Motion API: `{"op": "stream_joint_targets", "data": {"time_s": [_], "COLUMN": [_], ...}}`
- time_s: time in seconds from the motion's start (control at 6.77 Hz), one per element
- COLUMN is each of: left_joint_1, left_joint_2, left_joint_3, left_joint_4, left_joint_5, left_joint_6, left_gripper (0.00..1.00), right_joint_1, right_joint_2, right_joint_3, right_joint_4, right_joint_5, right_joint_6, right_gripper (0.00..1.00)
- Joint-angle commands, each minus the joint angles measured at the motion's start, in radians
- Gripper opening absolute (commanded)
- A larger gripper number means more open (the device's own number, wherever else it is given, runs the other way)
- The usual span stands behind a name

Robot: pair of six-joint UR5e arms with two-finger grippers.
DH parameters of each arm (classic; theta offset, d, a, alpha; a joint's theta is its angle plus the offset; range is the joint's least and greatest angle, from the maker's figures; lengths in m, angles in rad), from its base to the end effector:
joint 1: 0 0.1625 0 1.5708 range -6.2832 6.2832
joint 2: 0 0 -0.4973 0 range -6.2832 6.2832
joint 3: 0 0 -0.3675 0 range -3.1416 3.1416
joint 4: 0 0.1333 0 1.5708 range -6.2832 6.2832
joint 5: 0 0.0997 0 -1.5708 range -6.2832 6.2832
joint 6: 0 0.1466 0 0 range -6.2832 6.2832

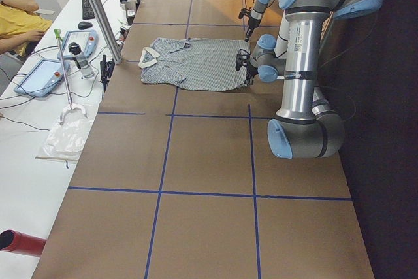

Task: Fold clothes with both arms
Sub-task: 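Grasp the hem corners with both grippers, then lift the hem with both grippers and fold it toward the collar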

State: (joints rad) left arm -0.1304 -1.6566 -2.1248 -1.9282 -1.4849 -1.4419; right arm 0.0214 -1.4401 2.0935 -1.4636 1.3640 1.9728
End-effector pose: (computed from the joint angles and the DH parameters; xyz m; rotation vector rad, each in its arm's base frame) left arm 0.4909 -0.2115 0.4341 0.2068 0.9780 -0.0442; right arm -0.5241 -0.1747 0.4674 0.0503 -0.7892 0.4800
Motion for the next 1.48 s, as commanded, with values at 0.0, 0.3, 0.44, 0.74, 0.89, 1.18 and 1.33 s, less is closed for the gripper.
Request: {"op": "stream_joint_targets", "data": {"time_s": [0.0, 0.3, 0.44, 0.74, 0.89, 1.18, 1.33], "left_joint_1": [0.000, -0.005, -0.003, -0.081, -0.136, -0.184, -0.292], "left_joint_2": [-0.002, 0.000, -0.017, -0.273, -0.329, -0.357, -0.424], "left_joint_3": [-0.006, -0.123, -0.300, -0.531, -0.524, -0.408, -0.285], "left_joint_4": [0.002, 0.090, 0.306, 0.786, 0.816, 0.808, 0.790], "left_joint_5": [-0.002, -0.011, -0.056, -0.206, -0.247, -0.235, -0.238], "left_joint_6": [0.000, 0.003, 0.003, 0.005, 0.009, 0.200, 0.316], "left_gripper": [0.00, 0.00, 0.00, 0.00, 0.00, 0.00, 0.00], "right_joint_1": [0.012, 0.022, 0.012, 0.062, 0.099, 0.168, 0.281], "right_joint_2": [0.004, 0.001, 0.003, 0.108, 0.197, 0.231, 0.278], "right_joint_3": [0.040, 0.284, 0.418, 0.618, 0.616, 0.570, 0.497], "right_joint_4": [-0.032, -0.265, -0.381, -0.606, -0.707, -0.738, -0.736], "right_joint_5": [0.006, 0.050, 0.073, 0.203, 0.249, 0.250, 0.265], "right_joint_6": [-0.003, -0.006, -0.005, -0.005, -0.009, -0.116, -0.200], "right_gripper": [0.00, 0.00, 0.00, 0.00, 0.00, 0.00, 0.00]}}
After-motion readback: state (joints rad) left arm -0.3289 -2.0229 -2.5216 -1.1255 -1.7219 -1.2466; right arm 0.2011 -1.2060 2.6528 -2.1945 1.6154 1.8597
